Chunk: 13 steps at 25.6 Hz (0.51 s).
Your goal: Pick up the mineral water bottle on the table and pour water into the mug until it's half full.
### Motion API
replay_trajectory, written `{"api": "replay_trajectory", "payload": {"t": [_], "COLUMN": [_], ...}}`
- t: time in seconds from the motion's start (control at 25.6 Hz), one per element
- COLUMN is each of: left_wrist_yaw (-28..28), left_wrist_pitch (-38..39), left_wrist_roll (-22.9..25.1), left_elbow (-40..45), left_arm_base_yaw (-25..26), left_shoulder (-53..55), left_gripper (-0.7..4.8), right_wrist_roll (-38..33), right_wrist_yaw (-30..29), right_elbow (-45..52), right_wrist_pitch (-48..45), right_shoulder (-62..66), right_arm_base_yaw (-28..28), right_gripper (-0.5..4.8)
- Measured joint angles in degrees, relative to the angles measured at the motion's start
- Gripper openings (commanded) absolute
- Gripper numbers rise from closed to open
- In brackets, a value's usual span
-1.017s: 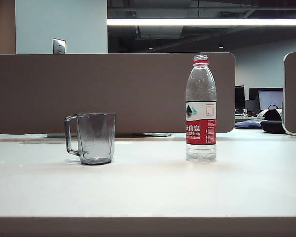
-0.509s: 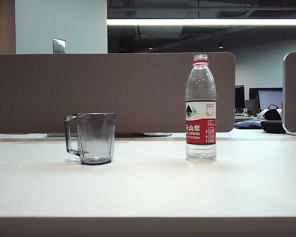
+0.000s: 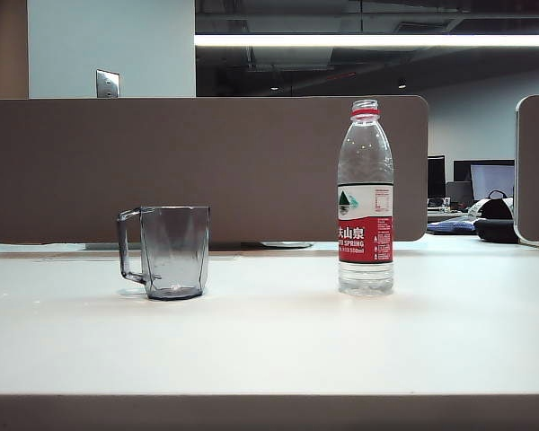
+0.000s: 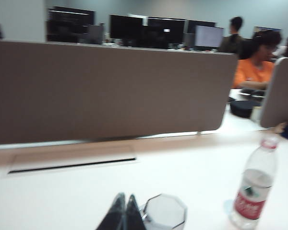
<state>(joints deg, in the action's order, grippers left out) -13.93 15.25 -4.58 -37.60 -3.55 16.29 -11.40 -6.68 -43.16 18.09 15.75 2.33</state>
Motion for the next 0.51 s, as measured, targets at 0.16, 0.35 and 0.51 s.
{"api": "replay_trajectory", "payload": {"t": [0.16,0.35,0.51], "left_wrist_yaw": [-2.97,-8.13,-10.03], "left_wrist_pitch": [1.14,6.19,12.04], "left_wrist_roll": [0.0,0.0,0.46], "left_elbow": [-7.19,-14.14,-18.49], "left_arm_base_yaw": [-2.71,-5.75,-11.02], "left_shoulder": [7.45,15.98,21.55], "left_gripper": [-0.05,-0.05,-0.05], "right_wrist_roll": [2.51,4.74,18.21], "right_wrist_yaw": [-4.72,-10.78,-6.36], "right_elbow": [-7.65,-10.93,-10.84], "right_wrist_pitch": [1.16,1.46,3.85], "right_shoulder": [10.73,19.63,28.06], "right_arm_base_yaw": [0.02,-0.81,-8.24], "right_gripper": [-0.06,-0.06,-0.06]}}
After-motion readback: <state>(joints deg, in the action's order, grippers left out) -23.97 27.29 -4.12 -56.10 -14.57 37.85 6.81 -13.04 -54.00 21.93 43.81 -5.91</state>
